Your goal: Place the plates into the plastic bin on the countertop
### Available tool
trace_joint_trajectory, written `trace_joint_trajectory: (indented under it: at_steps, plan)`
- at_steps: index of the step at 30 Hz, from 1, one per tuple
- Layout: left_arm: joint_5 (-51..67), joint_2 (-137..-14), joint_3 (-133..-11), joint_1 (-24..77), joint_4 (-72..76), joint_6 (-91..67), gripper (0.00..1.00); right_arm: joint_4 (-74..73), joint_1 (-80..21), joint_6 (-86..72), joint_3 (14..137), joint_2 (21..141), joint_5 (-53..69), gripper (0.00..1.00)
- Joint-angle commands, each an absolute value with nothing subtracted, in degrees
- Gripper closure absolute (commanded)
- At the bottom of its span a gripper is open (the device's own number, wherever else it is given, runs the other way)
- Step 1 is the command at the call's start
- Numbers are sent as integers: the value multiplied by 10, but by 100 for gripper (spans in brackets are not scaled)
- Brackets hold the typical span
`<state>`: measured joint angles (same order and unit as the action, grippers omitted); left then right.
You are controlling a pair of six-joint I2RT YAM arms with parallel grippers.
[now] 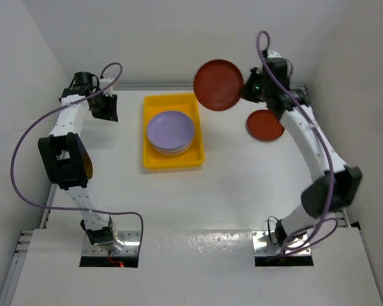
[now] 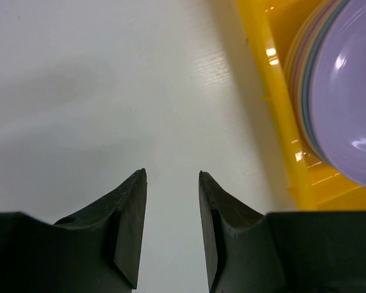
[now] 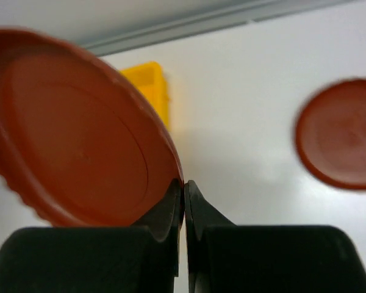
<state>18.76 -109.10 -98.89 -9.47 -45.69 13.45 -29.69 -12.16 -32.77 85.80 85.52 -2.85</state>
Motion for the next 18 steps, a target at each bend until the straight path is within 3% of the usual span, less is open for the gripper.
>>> trace_joint_trajectory:
  at_steps: [1, 6, 8, 18]
  plan:
    - [179, -1041, -977, -115, -455, 131, 58, -286, -187, -355, 965, 980, -3, 100]
    - [174, -1020, -941, -138, -455, 131, 58, -368, -243, -370, 1231, 1199, 38, 100]
    - [174, -1020, -935, -143, -455, 136, 58, -374, -260, -387, 1262, 1242, 47, 100]
    - [191, -1026, -936, -161, -455, 136, 58, -358, -294, -405, 1184, 1268, 56, 100]
